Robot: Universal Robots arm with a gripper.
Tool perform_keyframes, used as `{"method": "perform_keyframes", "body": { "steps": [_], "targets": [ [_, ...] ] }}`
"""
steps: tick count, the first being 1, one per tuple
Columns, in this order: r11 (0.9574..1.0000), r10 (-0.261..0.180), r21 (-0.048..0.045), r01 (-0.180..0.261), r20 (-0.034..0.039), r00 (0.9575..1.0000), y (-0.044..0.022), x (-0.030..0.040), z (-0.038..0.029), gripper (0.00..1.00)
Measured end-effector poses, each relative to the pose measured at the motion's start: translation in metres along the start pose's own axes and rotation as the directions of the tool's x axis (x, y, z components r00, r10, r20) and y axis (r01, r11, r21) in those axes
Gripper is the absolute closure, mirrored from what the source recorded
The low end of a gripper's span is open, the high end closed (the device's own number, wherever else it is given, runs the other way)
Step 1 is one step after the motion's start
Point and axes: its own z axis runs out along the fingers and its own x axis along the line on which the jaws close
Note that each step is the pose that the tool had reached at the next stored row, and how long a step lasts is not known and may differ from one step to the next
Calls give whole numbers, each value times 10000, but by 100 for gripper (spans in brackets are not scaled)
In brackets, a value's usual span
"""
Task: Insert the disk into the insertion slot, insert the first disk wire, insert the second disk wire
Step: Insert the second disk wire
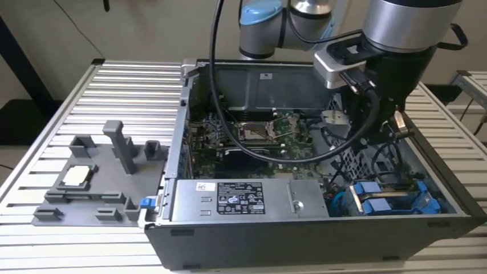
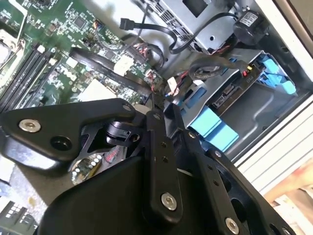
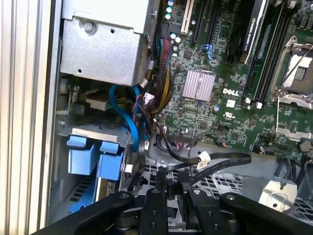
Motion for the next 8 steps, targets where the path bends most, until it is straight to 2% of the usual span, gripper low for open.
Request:
{"method": "perform_keyframes", "body": {
  "steps": [5, 6, 8],
  "targets": [
    [9998, -194, -2, 194, 30, 9998, 11, 19, -2, 78],
    [9998, -217, -2, 217, 33, 9998, 12, 24, -2, 84],
    [9997, -258, -2, 258, 40, 9997, 14, 35, -3, 84]
  ]
}}
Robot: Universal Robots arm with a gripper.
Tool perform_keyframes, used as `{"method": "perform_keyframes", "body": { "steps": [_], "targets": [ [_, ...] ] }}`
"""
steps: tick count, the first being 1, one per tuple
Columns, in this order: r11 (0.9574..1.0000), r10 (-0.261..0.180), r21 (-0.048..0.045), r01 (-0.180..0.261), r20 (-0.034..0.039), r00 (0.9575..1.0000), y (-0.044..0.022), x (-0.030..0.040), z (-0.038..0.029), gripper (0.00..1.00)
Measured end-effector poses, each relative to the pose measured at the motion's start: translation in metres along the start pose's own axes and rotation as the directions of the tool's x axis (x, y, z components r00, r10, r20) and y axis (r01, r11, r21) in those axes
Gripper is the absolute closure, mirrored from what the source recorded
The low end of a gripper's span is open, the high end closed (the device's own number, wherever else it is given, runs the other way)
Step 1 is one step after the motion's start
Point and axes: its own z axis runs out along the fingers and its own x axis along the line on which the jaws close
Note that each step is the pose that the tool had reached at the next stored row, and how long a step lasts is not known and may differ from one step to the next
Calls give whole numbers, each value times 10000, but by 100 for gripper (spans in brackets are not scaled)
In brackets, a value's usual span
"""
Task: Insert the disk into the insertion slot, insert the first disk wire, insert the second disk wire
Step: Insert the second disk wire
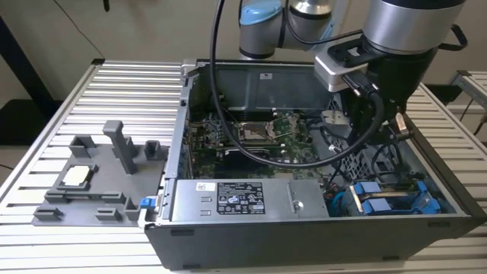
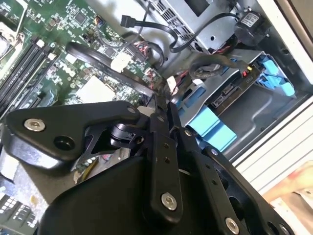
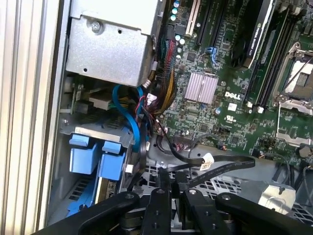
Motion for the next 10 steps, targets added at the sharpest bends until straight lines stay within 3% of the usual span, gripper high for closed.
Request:
{"method": "perform_keyframes", "body": {
  "steps": [5, 10],
  "targets": [
    [10000, -13, -19, 14, 8, 10000, 0, 63, 0, 84],
    [9997, -1, -263, 3, 64, 10000, -96, 159, 14, 84]
  ]
}}
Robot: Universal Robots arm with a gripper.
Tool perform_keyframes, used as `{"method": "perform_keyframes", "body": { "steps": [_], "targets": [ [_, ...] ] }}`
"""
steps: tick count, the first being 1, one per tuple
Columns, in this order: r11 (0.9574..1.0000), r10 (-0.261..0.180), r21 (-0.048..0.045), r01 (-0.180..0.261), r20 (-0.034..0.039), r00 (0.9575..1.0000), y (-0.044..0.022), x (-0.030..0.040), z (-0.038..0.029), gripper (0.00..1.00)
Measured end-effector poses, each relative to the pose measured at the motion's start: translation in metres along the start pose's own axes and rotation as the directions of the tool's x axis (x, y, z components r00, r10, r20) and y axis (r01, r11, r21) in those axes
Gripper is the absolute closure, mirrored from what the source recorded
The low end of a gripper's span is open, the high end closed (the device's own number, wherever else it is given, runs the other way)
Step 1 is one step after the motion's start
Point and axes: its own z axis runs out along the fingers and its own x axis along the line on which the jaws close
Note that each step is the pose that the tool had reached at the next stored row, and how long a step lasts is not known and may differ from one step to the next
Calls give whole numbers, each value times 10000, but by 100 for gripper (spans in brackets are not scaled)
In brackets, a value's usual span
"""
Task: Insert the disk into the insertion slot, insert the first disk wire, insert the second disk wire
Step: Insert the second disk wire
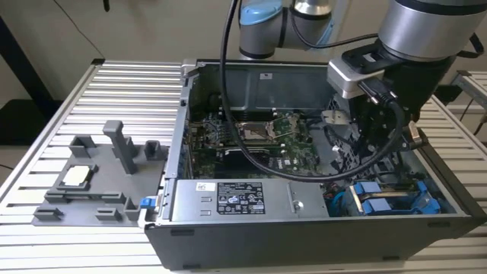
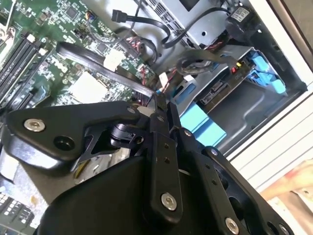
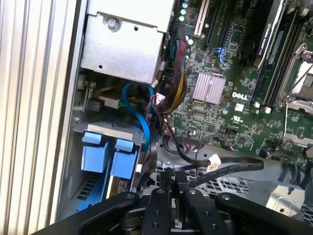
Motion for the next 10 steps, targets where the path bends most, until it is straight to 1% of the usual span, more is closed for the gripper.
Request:
{"method": "perform_keyframes", "body": {
  "steps": [4, 10],
  "targets": [
    [9997, 11, -237, -10, 56, 10000, -84, 75, 11, 84],
    [9985, 27, -556, -20, 128, 9999, -163, 180, 20, 84]
  ]
}}
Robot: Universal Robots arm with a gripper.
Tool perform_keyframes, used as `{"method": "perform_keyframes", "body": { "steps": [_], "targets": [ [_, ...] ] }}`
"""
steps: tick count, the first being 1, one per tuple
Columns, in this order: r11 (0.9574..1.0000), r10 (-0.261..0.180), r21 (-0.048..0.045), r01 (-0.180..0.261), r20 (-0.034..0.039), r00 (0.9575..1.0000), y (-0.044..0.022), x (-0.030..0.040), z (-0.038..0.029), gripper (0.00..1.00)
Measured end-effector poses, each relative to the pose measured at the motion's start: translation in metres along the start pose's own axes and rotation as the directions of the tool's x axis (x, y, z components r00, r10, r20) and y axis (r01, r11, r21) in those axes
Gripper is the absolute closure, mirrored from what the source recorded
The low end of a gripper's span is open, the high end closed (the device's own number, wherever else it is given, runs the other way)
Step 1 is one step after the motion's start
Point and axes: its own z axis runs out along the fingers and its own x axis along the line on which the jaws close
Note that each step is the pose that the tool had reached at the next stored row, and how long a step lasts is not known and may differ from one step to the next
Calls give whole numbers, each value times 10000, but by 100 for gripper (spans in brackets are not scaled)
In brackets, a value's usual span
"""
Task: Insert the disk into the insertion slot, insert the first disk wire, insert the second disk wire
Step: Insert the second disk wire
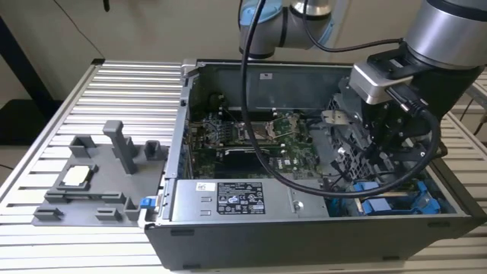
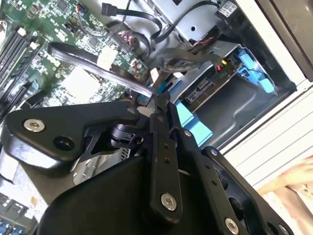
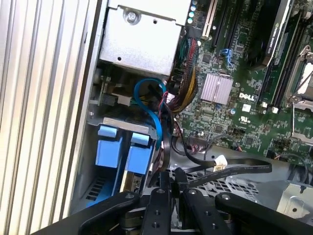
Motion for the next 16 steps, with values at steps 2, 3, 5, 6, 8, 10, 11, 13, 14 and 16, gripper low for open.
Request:
{"method": "perform_keyframes", "body": {
  "steps": [2, 3, 5, 6, 8, 10, 11, 13, 14, 16],
  "targets": [
    [10000, 4, -85, -3, 20, 10000, -22, 33, 1, 84],
    [9999, 6, -125, -5, 28, 10000, -33, 50, 2, 84],
    [9998, 10, -184, -9, 42, 10000, -50, 80, 2, 84],
    [9998, 13, -209, -13, 46, 10000, -58, 94, 3, 84],
    [9997, 24, -252, -22, 54, 10000, -72, 119, 4, 84],
    [9995, 30, -309, -28, 66, 10000, -95, 140, 6, 84],
    [9994, 32, -345, -29, 75, 10000, -110, 148, 8, 84],
    [9992, 39, -408, -35, 82, 10000, -135, 162, 10, 84],
    [9991, 48, -426, -45, 81, 10000, -144, 167, 11, 84],
    [9989, 70, -457, -66, 74, 9999, -163, 176, 15, 84]
  ]
}}
